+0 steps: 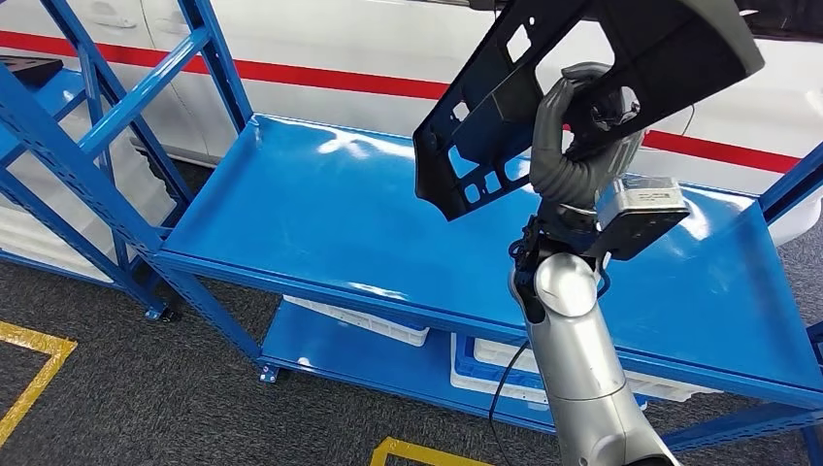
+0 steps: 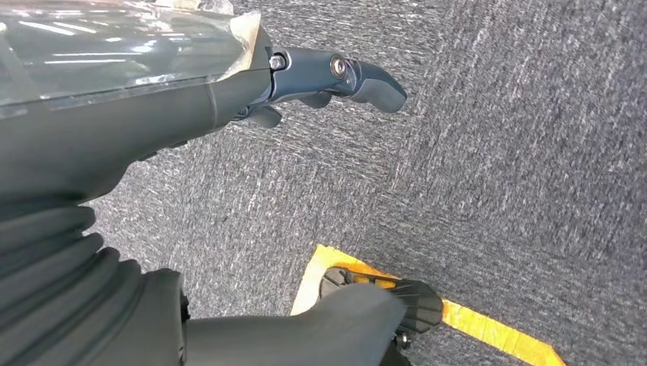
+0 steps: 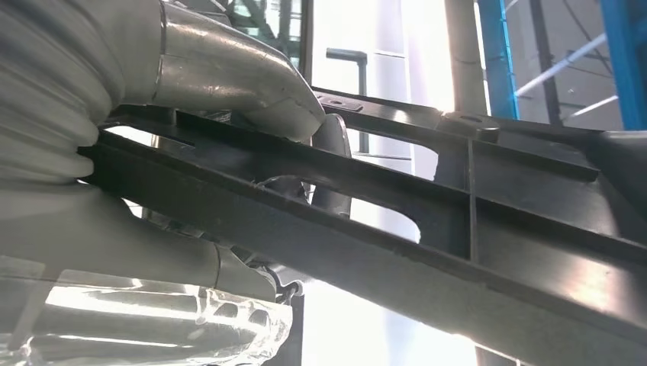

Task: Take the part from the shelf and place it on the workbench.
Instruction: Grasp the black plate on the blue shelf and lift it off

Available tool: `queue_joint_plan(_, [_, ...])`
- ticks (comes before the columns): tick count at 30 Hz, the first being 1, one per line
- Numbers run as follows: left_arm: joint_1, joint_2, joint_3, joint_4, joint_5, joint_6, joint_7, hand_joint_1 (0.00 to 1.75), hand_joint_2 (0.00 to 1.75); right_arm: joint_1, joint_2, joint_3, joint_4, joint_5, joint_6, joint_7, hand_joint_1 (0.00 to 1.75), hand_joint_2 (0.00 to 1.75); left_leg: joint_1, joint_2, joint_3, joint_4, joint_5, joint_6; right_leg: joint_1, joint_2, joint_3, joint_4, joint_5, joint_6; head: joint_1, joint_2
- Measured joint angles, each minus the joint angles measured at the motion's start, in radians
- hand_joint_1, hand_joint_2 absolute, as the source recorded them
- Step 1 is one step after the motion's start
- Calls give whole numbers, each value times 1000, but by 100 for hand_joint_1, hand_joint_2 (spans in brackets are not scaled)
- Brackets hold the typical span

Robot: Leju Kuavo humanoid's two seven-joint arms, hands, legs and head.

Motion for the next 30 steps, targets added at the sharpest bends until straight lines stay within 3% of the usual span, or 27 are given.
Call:
queue_joint_plan(9, [0, 0, 2, 0, 19, 10, 3, 0, 175, 14, -2, 0, -51, -196, 64, -11, 175, 175, 0, 0, 0, 0, 0, 0, 0, 0, 0, 0, 0, 0, 0, 0])
queue_joint_plan(30, [0, 1, 20, 0, 34, -23, -15, 0, 175, 14, -6, 10, -64, -253, 99, -10, 175, 175, -5, 0, -1, 2, -4, 6, -8, 0, 1, -1, 0, 2, 0, 0])
